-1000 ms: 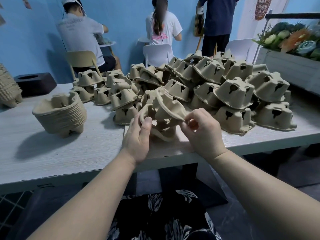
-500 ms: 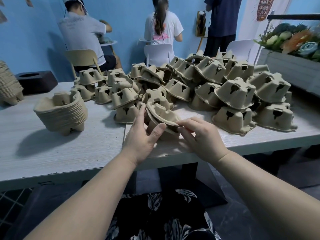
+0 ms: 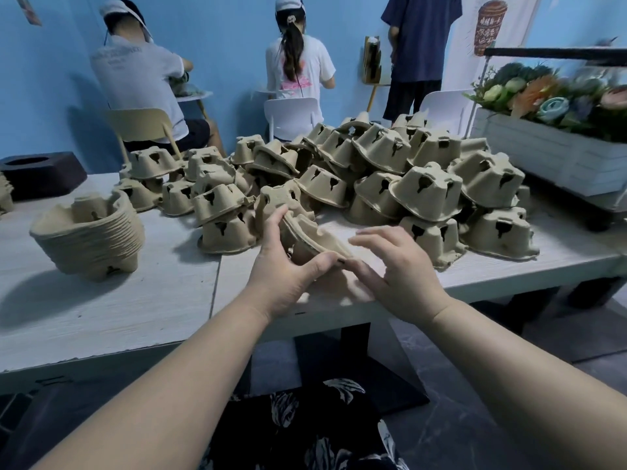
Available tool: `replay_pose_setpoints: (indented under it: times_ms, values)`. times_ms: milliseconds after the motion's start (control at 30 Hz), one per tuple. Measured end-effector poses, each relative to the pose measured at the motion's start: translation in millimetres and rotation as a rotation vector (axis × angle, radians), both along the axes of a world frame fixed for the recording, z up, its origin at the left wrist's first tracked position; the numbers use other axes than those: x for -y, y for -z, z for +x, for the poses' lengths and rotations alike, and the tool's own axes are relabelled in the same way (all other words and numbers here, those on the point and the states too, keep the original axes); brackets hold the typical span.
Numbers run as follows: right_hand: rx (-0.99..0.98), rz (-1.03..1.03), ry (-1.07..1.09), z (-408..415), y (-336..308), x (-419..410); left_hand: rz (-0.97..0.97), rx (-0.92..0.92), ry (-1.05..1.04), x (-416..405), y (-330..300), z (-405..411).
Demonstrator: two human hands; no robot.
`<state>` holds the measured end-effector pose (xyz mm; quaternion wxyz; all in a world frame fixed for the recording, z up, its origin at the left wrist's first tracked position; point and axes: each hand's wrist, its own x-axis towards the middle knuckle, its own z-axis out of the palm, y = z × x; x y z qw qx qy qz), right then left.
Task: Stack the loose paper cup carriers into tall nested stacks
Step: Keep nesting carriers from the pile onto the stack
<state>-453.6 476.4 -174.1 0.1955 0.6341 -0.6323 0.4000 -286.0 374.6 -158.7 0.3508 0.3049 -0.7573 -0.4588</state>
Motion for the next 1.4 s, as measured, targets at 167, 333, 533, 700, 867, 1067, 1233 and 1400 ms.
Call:
replay_pose_setpoints:
  times_ms: [167, 333, 533, 700, 867, 1067, 1233, 1400]
  values:
    - [0.168, -0.018, 0.378, -49, -22, -16, 0.015, -0.017, 0.027, -12, -5, -30]
    - [0.287, 0.167, 0.539, -89, -33, -16, 0.021, -0.005, 0.014, -12, 3, -36]
    - [0.3, 0.277, 0.562, -99, -36, -5, 0.051, -0.042, -0.018, -8, 4, -35]
    - [0.258, 0.227, 0.501, -97, -37, 1, 0.052, -0.017, -0.03, -8, 5, -36]
    - [0.168, 0.18, 0.344, -84, -37, 2, 0.033, -0.019, -0.04, -9, 5, -37]
    - [0.25, 0.128, 0.364, -77, -37, 5, 0.025, -0.021, -0.046, -9, 5, -36]
    - [0.273, 0.294, 0.451, -80, -37, 2, 0.026, -0.008, -0.048, -8, 4, -36]
    - [0.191, 0.345, 0.456, -78, -36, 2, 0.013, -0.005, -0.042, -7, 5, -36]
